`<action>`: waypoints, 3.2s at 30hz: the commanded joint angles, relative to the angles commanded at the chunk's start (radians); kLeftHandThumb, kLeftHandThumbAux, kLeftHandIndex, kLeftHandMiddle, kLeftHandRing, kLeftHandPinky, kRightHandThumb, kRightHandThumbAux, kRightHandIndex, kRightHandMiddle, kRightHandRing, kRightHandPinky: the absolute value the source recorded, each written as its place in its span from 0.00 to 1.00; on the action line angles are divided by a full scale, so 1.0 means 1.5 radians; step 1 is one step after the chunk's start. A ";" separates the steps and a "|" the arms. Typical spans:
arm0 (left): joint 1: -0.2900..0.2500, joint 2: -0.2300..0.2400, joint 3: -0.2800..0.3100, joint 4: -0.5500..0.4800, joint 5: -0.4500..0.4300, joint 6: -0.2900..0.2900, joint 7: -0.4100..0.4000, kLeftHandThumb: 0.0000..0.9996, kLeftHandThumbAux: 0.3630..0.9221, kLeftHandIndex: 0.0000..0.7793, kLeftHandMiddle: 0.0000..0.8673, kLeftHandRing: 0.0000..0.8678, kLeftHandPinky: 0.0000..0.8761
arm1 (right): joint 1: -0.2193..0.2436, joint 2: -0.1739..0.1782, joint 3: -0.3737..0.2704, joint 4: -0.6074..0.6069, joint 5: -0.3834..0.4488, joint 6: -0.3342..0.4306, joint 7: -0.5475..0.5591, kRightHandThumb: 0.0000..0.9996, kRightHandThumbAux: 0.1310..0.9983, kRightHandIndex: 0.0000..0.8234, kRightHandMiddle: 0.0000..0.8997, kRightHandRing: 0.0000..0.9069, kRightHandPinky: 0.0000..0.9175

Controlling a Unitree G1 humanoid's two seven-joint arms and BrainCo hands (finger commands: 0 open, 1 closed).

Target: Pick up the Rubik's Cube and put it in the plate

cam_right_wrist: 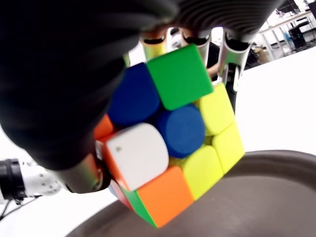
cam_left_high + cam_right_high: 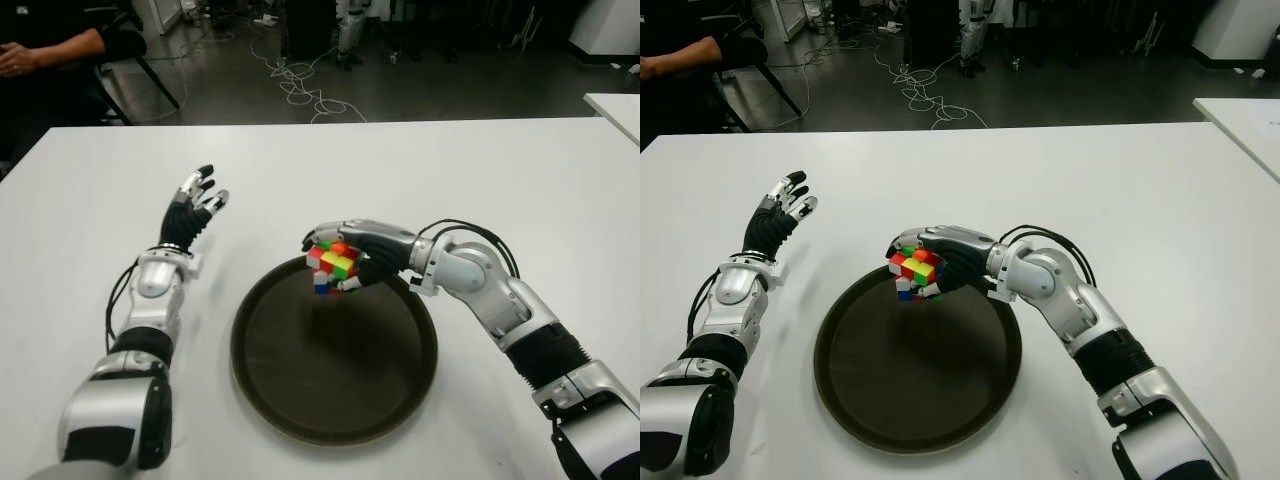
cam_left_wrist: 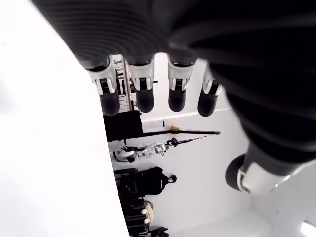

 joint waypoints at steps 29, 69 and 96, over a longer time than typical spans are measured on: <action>0.000 0.000 0.003 0.007 0.002 -0.008 -0.004 0.00 0.44 0.00 0.04 0.00 0.00 | 0.005 0.000 0.004 -0.013 -0.080 0.025 -0.048 0.00 0.71 0.00 0.00 0.00 0.00; -0.007 0.007 -0.008 0.015 0.015 -0.001 0.001 0.00 0.39 0.00 0.03 0.00 0.00 | -0.079 -0.039 -0.034 0.123 -0.115 0.006 -0.143 0.00 0.72 0.00 0.00 0.00 0.00; -0.010 0.010 -0.007 0.015 0.011 0.004 -0.012 0.00 0.41 0.01 0.02 0.00 0.00 | -0.217 0.057 -0.185 0.644 0.015 0.049 -0.486 0.00 0.71 0.19 0.21 0.25 0.30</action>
